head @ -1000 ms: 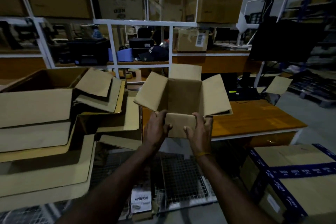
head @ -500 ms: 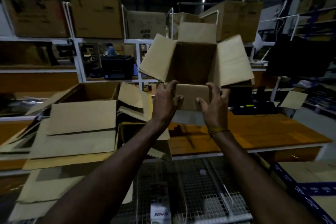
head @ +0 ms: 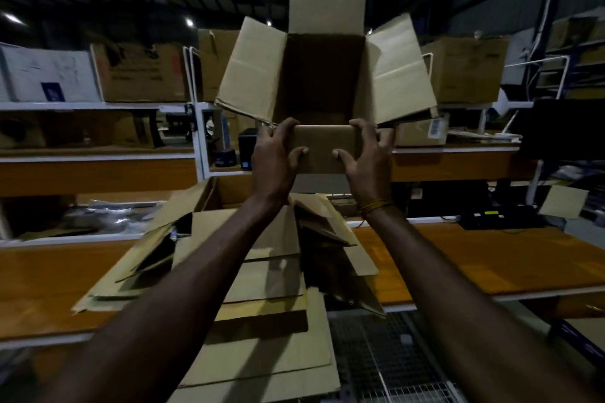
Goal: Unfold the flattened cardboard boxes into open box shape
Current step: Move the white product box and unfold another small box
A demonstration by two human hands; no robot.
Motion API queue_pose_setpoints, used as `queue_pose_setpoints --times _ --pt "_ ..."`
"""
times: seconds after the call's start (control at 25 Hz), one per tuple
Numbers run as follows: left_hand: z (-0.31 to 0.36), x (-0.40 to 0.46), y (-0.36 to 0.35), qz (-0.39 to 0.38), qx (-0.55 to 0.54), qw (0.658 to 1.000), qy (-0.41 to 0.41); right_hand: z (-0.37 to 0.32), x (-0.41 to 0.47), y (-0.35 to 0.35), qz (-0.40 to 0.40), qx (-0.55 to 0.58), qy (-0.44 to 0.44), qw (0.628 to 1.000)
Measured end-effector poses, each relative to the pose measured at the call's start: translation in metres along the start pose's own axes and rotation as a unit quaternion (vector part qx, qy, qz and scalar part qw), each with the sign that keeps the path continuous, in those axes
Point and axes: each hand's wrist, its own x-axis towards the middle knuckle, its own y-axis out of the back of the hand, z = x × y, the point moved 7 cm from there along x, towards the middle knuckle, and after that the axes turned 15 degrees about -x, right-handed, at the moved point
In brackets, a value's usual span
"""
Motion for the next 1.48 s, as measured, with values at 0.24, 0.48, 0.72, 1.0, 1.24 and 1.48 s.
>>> queue_pose_setpoints --times 0.24,0.48,0.72,1.0,1.24,1.48 --pt "-0.043 0.005 0.065 0.028 0.034 0.999 0.006 -0.056 -0.007 -0.06 -0.032 0.048 0.014 0.998" --pt "-0.078 -0.001 0.087 0.035 0.087 0.995 0.031 -0.072 -0.02 -0.105 -0.054 0.068 0.024 0.996" --pt "-0.096 0.002 0.095 0.037 0.1 0.994 0.039 -0.081 -0.021 -0.124 -0.077 0.07 0.025 0.994" --pt "-0.112 -0.001 0.093 0.026 0.128 0.991 0.038 -0.073 -0.031 -0.146 -0.111 0.084 0.008 0.99" --pt "-0.111 -0.004 0.081 0.003 0.128 0.991 0.041 -0.058 -0.038 -0.146 -0.119 0.09 -0.025 0.989" --pt "-0.105 -0.007 0.055 -0.028 0.127 0.991 0.039 -0.031 -0.04 -0.141 -0.127 0.086 -0.053 0.987"
